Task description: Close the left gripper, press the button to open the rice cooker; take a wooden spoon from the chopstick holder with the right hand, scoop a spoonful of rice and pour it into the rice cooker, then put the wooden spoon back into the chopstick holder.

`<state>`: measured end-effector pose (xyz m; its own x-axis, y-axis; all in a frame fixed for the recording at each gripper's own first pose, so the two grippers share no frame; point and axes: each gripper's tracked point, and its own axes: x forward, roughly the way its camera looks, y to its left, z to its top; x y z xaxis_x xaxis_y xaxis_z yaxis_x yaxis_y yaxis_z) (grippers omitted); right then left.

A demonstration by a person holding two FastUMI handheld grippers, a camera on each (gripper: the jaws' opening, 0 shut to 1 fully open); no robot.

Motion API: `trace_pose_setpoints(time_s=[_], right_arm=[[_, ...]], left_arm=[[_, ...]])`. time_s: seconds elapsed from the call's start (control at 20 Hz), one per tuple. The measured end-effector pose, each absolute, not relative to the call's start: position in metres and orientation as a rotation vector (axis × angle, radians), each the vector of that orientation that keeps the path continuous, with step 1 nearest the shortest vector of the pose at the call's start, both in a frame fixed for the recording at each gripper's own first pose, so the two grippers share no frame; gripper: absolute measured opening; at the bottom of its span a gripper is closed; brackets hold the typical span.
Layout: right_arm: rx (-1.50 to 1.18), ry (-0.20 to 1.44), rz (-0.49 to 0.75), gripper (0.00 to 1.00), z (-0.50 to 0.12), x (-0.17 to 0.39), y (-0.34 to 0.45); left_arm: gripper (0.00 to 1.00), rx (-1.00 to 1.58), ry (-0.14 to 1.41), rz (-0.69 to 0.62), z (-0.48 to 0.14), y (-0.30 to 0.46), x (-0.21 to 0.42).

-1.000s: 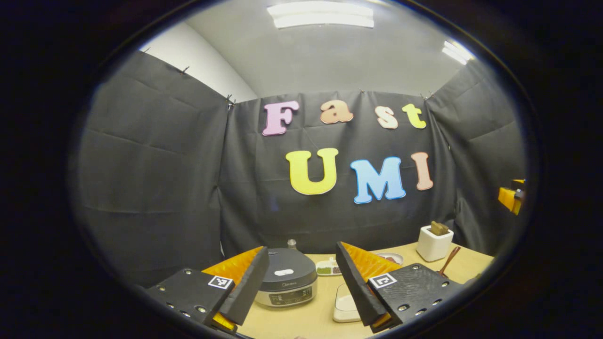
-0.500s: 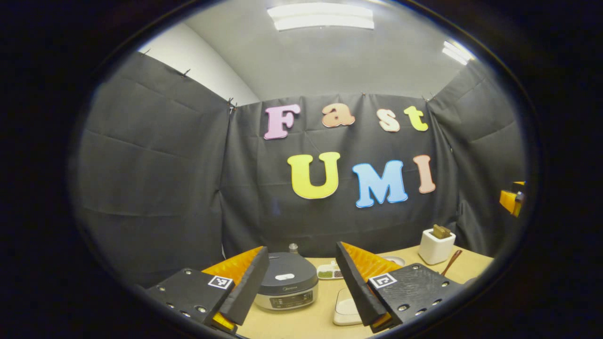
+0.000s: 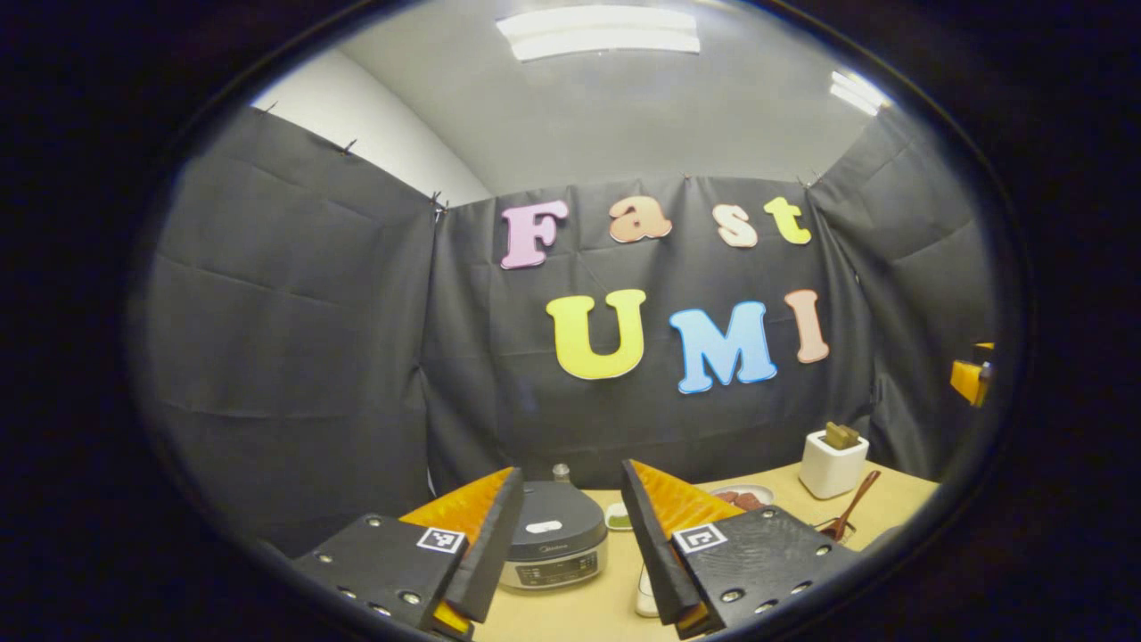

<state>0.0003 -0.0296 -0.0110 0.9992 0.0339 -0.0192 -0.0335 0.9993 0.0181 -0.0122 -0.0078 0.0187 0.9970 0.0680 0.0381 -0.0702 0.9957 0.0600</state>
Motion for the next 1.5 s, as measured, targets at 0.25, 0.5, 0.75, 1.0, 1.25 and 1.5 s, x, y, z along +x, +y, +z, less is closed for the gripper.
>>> trace_pose_setpoints(time_s=[0.25, 0.5, 0.75, 1.0, 1.25, 1.5], right_arm=[[0.024, 0.023, 0.046, 0.96, -0.015, 0.003, -0.039], [0.030, 0.031, 0.074, 0.97, -0.025, 0.006, -0.047], [0.049, 0.038, 0.081, 0.97, -0.032, 0.010, -0.052], [0.060, 0.034, 0.062, 0.97, -0.027, 0.021, -0.046], [0.040, 0.023, -0.002, 0.96, -0.022, 0.033, -0.039], [0.030, 0.029, -0.041, 0.96, -0.023, 0.044, -0.024]], left_arm=[[0.44, 0.051, -0.042, 0.072, 0.021, -0.014, -0.011], [0.12, 0.036, -0.049, 0.102, 0.023, -0.019, -0.010], [0.00, 0.034, -0.051, 0.135, 0.024, -0.006, -0.007], [0.00, 0.051, -0.022, 0.117, 0.018, 0.013, 0.035], [0.01, -0.002, 0.045, 0.063, -0.015, 0.030, 0.090], [0.00, -0.027, 0.116, 0.031, -0.054, 0.044, 0.137]])
